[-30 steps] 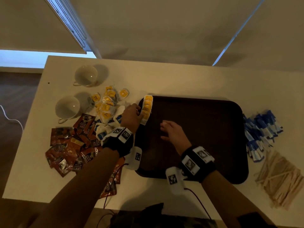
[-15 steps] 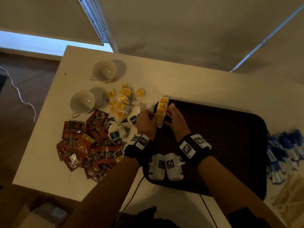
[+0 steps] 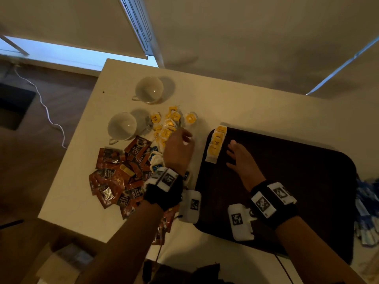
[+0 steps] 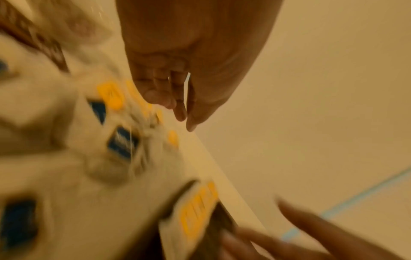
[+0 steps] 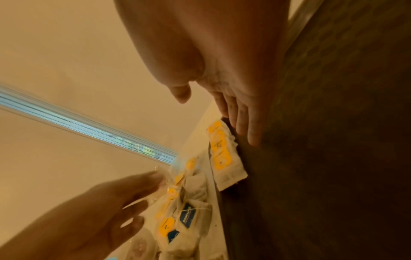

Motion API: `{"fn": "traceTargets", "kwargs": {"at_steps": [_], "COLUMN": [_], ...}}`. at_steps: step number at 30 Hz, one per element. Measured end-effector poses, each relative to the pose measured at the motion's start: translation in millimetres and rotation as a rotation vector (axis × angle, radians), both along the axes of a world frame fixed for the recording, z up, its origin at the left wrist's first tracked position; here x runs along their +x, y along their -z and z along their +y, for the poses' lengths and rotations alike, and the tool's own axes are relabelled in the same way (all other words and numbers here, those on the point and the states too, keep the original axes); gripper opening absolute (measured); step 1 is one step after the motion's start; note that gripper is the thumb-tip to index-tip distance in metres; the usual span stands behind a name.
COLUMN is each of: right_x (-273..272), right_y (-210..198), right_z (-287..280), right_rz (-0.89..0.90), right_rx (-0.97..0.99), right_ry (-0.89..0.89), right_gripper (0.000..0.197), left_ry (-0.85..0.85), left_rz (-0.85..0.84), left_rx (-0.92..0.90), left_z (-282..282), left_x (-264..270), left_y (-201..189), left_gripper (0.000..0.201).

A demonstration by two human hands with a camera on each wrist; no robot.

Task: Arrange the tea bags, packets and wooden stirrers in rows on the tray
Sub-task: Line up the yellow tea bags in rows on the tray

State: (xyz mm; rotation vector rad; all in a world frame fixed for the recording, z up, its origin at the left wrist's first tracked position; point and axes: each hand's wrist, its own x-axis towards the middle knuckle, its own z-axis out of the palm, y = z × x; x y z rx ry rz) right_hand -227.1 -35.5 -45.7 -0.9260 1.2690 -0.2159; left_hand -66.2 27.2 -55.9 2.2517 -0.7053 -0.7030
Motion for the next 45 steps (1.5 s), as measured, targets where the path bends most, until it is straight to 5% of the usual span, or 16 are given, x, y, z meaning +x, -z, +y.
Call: {"fn": "traceTargets", "kwargs": {"at_steps": [5, 11, 16, 21, 27, 34, 39, 45], "right_x": [-46.7, -90.1, -108.3, -112.9, -116.6, -104.6, -61.4, -36.4], "right_y": [-5.9, -10.1, -15.2, -20.6, -24.4, -43.6, -65.3, -66.6], "right_z": [14.2, 44.8, 59.1, 67.3, 71.6, 60.9, 47.4, 43.1], "right_rz": [0.104, 0.180, 0.205, 0.193, 0.164, 0.119, -0.155, -0.556], "right_rx": [-0.022, -0.052, -0.050, -0.049, -0.052, -0.116, -0.005, 0.374], "right_ry": [-0.176, -0.215, -0.150, -0.088, -0.074, -0.122, -0.024, 0.169], "right_gripper": [0.034, 0.020, 0.018, 0.019, 0.019, 0.022, 0.025, 0.059], "left_ry": [0.025, 0.500, 0.581, 0.657, 0.493, 0.341, 0.508, 0.727], "left_rz": [-0.128, -0.010, 0.029, -0.020, -0.061, -0.034, 0.145, 0.319], "left_rx": [0.141, 0.477, 0.548, 0.535, 0.291, -0.115, -0.221, -0.188], "left_z": [4.0, -19.1, -34.8, -38.6, -26.8, 7.1, 19.9, 22.5], "left_x": [88.4, 126.9, 117.4, 116.3, 123.1, 89.2, 19.9, -58.3], "left_y": [-6.0, 36.7, 7.9, 10.0, 4.9, -57.4, -106.0, -105.1], "left_gripper": [0.044, 0.116, 0.068, 0.053, 0.022, 0.017, 0.013, 0.018]}}
